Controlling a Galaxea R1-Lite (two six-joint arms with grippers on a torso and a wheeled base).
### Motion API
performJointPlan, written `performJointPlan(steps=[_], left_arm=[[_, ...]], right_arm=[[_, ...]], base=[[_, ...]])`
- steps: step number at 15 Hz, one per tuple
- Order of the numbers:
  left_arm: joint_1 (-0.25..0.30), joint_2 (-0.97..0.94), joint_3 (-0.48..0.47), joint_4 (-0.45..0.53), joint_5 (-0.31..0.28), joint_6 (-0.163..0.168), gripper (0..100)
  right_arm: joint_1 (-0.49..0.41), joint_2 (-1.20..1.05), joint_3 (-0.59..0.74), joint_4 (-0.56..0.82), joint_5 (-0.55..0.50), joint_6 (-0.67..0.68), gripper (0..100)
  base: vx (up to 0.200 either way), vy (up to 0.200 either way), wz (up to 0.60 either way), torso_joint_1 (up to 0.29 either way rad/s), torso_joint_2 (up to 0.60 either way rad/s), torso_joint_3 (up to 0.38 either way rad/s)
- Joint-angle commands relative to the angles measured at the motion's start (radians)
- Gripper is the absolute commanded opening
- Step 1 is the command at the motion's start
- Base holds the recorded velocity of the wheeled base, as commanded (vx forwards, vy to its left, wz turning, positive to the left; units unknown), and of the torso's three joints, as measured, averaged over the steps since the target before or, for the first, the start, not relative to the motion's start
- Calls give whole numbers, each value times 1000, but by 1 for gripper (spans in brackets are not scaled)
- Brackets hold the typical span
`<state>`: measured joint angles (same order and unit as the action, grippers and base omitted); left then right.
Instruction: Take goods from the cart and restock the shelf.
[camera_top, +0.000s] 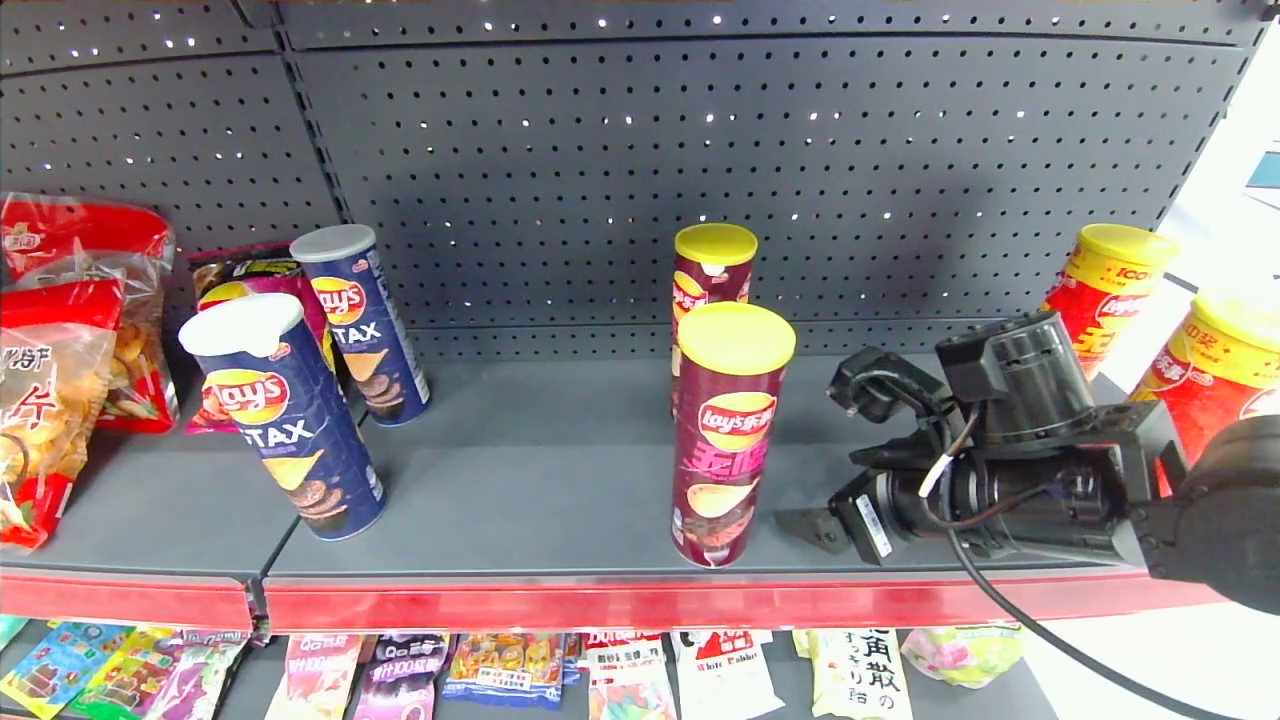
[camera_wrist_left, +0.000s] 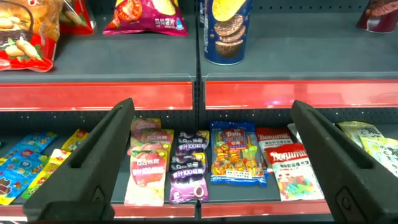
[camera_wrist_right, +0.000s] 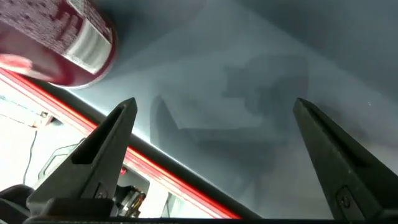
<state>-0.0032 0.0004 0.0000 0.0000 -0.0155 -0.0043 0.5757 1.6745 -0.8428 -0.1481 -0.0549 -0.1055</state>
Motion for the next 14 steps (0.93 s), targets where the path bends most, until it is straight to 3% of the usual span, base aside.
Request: performJointPlan(steps=[1, 14], left_arm=[[0, 0, 0, 0, 0, 0, 100], [2, 0, 0, 0, 0, 0, 100]], right_arm=[[15, 25, -2, -16, -2, 0, 100], [16, 60, -27, -24, -16, 0, 100]], base=[[0, 0, 0, 0, 0, 0], [0, 0, 0, 0, 0, 0]])
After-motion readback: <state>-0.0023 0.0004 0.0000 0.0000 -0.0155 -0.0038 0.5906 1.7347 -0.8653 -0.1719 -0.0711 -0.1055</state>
